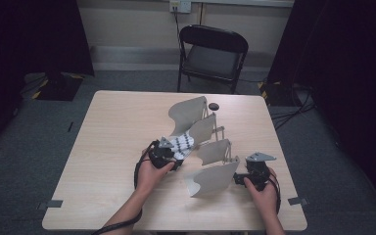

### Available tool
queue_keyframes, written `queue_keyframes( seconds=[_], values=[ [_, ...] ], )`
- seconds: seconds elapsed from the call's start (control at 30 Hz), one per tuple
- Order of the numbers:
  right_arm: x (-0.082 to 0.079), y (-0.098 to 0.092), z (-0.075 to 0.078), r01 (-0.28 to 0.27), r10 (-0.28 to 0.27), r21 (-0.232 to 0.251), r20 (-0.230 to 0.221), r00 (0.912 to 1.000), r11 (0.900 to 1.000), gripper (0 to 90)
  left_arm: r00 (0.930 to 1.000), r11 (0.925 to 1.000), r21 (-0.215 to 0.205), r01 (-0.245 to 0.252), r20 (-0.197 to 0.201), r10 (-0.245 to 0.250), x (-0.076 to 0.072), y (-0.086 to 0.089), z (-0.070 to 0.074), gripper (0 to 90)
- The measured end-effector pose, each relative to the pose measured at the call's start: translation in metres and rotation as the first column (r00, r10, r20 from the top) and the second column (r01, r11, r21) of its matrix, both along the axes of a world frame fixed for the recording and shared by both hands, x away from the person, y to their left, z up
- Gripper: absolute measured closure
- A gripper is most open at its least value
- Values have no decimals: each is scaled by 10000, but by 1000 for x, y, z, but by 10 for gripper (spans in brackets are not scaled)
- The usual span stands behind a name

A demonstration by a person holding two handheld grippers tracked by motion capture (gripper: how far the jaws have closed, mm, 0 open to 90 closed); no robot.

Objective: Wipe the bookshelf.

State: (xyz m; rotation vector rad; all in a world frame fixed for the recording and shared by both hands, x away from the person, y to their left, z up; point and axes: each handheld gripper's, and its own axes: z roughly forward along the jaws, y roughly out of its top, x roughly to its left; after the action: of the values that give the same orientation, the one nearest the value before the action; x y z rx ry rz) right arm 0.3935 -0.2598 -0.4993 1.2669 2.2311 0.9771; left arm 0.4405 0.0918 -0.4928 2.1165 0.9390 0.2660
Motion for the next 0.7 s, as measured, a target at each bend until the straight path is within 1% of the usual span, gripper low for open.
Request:
queue_keyframes(
  seconds=[0.07, 0.1, 0.13, 0.3, 0.43, 0.47, 0.53, 0.7],
  values=[
    [0, 0, 0, 5, -5, 0, 1, 10000, 10000, 145, 9999, 10000, 49, -61, 80, 60, 5, 0, 0, 460],
    [0, 0, 0, 6, -6, -1, 0, 10000, 10000, 145, 9999, 9999, 31, -100, 31, 100, 8, -1, 0, 458],
    [0, 0, 0, 6, -6, -1, 1, 10000, 10000, 145, 9999, 9999, 71, -128, 99, 128, 11, -1, 0, 456],
    [0, 0, 0, 10, -10, 0, 1, 10000, 10000, 145, 9998, 9997, 200, -161, 81, 159, 21, -4, 0, 423],
    [-1, 0, 0, 23, -23, -3, -9, 10000, 10000, 145, 9997, 9997, 92, -243, 49, 243, 25, -5, 0, 420],
    [-1, 0, 0, 20, -20, -1, -9, 10000, 10000, 145, 9997, 9996, 118, -249, 62, 249, 26, -5, 0, 420],
    [-1, 0, 0, 34, -34, 10, -25, 10000, 10000, 145, 9999, 9998, 96, -158, 52, 158, 28, -6, 0, 413],
    [-1, 0, 0, 20, -20, 1, -11, 10000, 10000, 145, 9998, 9999, 49, -165, 117, 164, 27, -5, -1, 410]
  ],
)
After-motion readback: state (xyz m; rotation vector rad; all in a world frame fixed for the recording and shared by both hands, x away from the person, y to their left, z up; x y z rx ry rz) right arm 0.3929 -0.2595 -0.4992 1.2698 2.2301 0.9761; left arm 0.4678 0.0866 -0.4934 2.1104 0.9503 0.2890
